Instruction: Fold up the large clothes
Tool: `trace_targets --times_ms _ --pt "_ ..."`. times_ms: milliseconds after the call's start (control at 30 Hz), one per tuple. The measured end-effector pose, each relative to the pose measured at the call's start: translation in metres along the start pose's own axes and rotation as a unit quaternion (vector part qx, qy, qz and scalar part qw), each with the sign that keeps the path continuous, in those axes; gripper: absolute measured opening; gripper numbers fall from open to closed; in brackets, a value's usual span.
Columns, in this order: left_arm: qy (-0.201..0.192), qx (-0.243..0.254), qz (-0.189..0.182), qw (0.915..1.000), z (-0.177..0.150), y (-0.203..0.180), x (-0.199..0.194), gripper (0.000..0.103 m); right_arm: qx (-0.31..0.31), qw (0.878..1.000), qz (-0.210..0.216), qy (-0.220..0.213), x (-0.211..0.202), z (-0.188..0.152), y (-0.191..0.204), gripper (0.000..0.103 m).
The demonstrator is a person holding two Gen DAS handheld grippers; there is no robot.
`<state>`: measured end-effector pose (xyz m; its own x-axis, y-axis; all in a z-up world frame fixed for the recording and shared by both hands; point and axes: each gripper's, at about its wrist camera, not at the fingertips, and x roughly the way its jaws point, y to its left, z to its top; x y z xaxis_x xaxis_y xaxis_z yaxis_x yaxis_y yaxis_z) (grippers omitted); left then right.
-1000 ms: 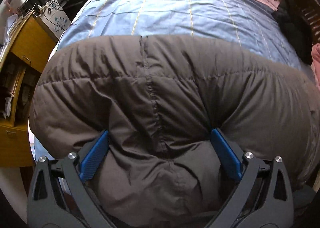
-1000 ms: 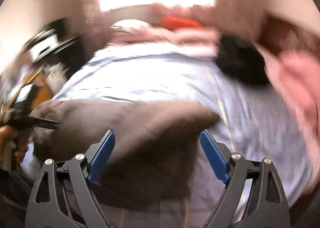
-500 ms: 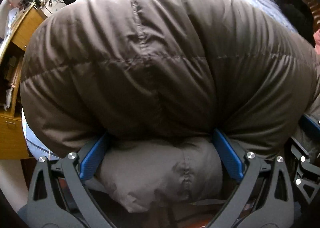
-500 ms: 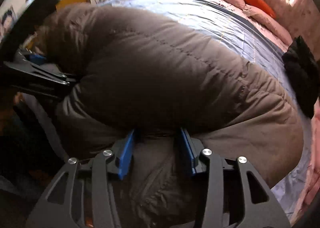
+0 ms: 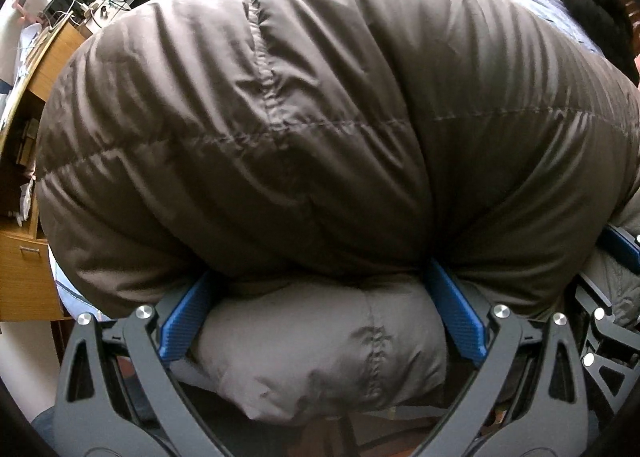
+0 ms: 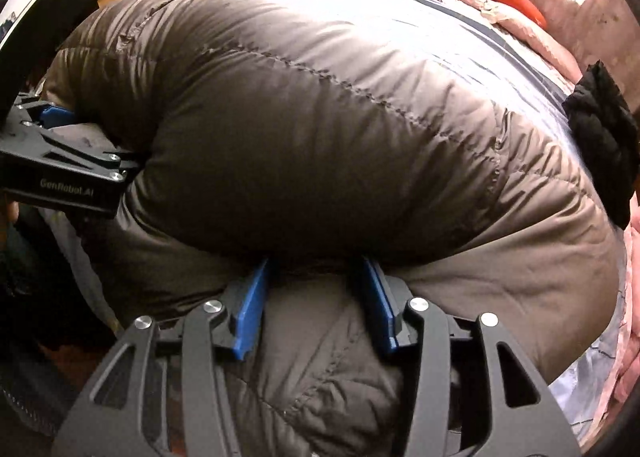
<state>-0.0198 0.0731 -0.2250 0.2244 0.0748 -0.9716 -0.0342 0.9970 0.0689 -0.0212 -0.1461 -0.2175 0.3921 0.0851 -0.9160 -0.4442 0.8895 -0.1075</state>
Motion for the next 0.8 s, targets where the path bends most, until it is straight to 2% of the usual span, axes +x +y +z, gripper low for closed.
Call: trace_targets --times_ms 300,367,433,467,500,533,567,600,633,667,733,767,800 --pt "0.001 0.002 0.010 0.9999 0.003 -0.011 0.002 0.101 -0.001 1.000 -0.006 0.006 0.008 0.002 0.002 0.051" --pt "-0.027 0.000 -0.001 0.9996 0.004 -0.014 -0.019 0.095 0.016 0.999 0.043 0.010 -0.005 0.007 -0.012 0.051" --pt "-0.075 0.017 -0.024 0.9967 0.002 -0.022 -0.044 0.093 0.092 0.991 0.102 -0.006 -0.029 0.012 -0.044 0.053" --pt "-0.118 0.037 -0.039 0.9915 -0.002 -0.030 -0.064 0.093 0.144 0.982 0.113 -0.041 -0.052 0.015 -0.073 0.061" --pt "-0.150 0.058 -0.051 0.9856 -0.007 -0.039 -0.079 0.093 0.168 0.979 0.105 -0.057 -0.064 0.015 -0.089 0.068" --pt "-0.186 0.095 -0.065 0.9758 -0.014 -0.056 -0.095 0.093 0.205 0.973 0.075 -0.077 -0.082 0.016 -0.114 0.068" --pt "-0.203 0.122 -0.069 0.9691 -0.019 -0.068 -0.103 0.093 0.225 0.970 0.053 -0.079 -0.091 0.016 -0.130 0.068" --pt "-0.222 0.164 -0.071 0.9585 -0.028 -0.088 -0.110 0.093 0.237 0.968 0.031 -0.070 -0.097 0.018 -0.145 0.068" --pt "-0.231 0.194 -0.069 0.9510 -0.034 -0.102 -0.114 0.093 0.243 0.969 0.010 -0.046 -0.098 0.022 -0.161 0.068" --pt "-0.239 0.239 -0.057 0.9394 -0.045 -0.127 -0.115 0.093 0.246 0.969 -0.005 -0.023 -0.095 0.026 -0.176 0.068" --pt "-0.247 0.298 -0.030 0.9215 -0.061 -0.162 -0.113 0.093 0.256 0.967 -0.003 0.003 -0.082 0.031 -0.201 0.068" --pt "-0.253 0.329 -0.018 0.9098 -0.071 -0.183 -0.110 0.093 0.264 0.964 0.007 0.016 -0.072 0.032 -0.213 0.068" --pt "-0.254 0.348 -0.010 0.9024 -0.077 -0.196 -0.106 0.093 0.277 0.960 0.008 0.032 -0.058 0.031 -0.225 0.068"
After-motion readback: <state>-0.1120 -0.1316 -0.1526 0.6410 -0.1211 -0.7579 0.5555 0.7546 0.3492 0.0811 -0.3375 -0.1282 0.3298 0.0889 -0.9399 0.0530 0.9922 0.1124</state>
